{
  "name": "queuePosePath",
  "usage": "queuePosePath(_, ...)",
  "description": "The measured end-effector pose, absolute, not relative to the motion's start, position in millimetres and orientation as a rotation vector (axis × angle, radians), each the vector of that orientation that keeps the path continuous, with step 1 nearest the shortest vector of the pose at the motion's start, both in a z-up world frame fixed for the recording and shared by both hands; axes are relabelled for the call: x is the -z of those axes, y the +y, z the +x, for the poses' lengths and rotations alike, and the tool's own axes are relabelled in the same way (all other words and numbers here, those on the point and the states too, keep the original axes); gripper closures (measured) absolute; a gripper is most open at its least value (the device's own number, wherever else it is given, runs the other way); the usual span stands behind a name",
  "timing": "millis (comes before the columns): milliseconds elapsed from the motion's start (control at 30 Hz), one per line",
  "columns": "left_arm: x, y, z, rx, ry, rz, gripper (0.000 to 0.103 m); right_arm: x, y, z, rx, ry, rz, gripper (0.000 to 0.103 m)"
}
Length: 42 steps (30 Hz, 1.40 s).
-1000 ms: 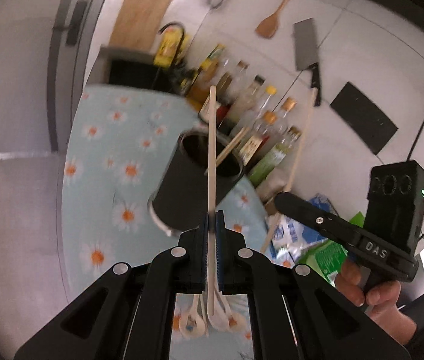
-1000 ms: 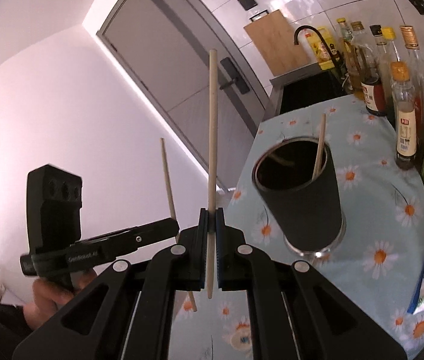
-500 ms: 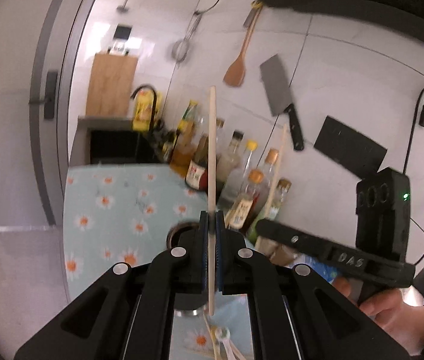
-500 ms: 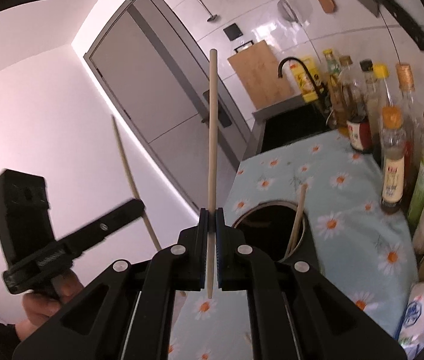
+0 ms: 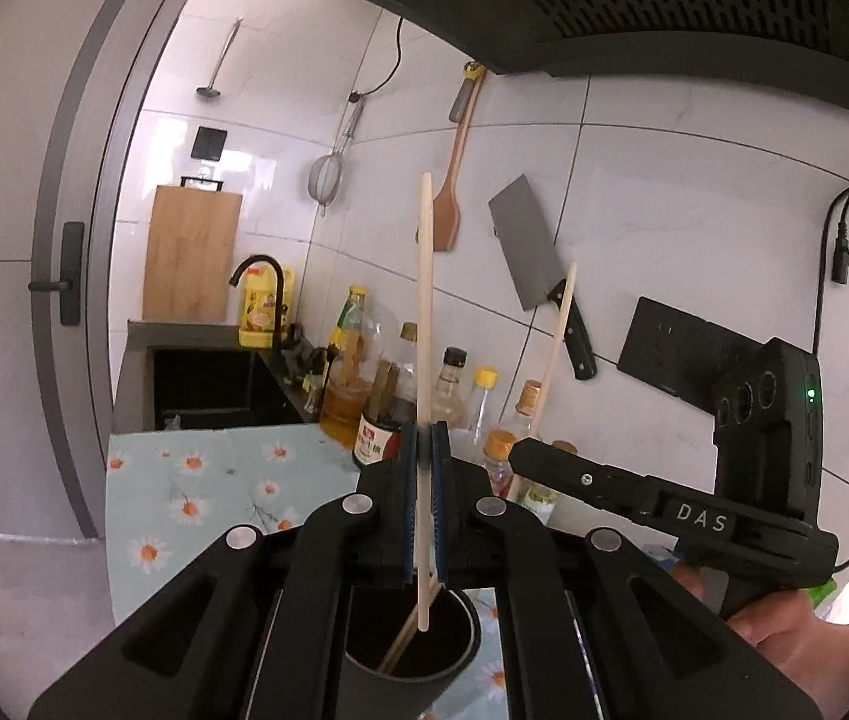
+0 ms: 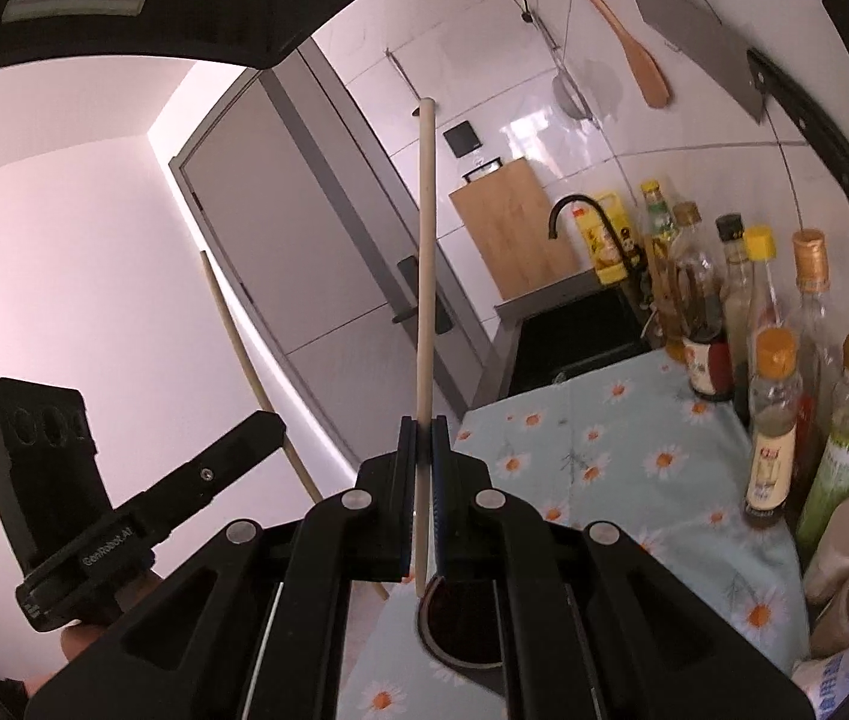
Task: Organize utensils
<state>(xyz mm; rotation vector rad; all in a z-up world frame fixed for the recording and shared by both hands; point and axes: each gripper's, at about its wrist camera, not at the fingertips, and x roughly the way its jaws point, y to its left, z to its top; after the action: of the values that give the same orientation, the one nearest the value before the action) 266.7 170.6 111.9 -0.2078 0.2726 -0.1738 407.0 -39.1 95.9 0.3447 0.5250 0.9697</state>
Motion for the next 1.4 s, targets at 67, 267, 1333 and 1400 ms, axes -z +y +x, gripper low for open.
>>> queuePosePath(67, -108, 171, 271, 0.171, 0.263, -0.196, 0.099, -92, -37, 410, -0.96, 0.527, 0.34, 0.097)
queuePosePath(267, -79, 169, 287, 0.18, 0.317, -0.206, 0.099, -55, -20, 413, -0.899, 0.582, 0.255, 0.097)
queuePosePath(1333, -46, 176, 276, 0.17, 0.46, -0.27, 0.086, -18, -34, 396, -0.808, 0.696, 0.232, 0.084)
queuePosePath(1400, -46, 175, 271, 0.174, 0.463, -0.267, 0.086, -18, -37, 392, -0.807, 0.699, 0.227, 0.084)
